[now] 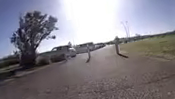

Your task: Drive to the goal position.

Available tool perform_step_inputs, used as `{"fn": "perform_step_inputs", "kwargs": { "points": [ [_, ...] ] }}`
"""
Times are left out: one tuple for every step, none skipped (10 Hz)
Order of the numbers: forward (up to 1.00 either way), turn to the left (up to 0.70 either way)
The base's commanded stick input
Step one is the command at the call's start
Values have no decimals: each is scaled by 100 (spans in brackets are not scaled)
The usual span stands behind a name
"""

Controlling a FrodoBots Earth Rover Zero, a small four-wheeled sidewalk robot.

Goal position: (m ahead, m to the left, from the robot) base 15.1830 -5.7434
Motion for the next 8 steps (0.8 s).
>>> {"fn": "perform_step_inputs", "kwargs": {
  "points": [
    [85,-34],
    [85,-34],
    [85,0],
    [85,0],
    [85,0],
    [85,0],
    [85,0],
    [85,0]
  ]
}}
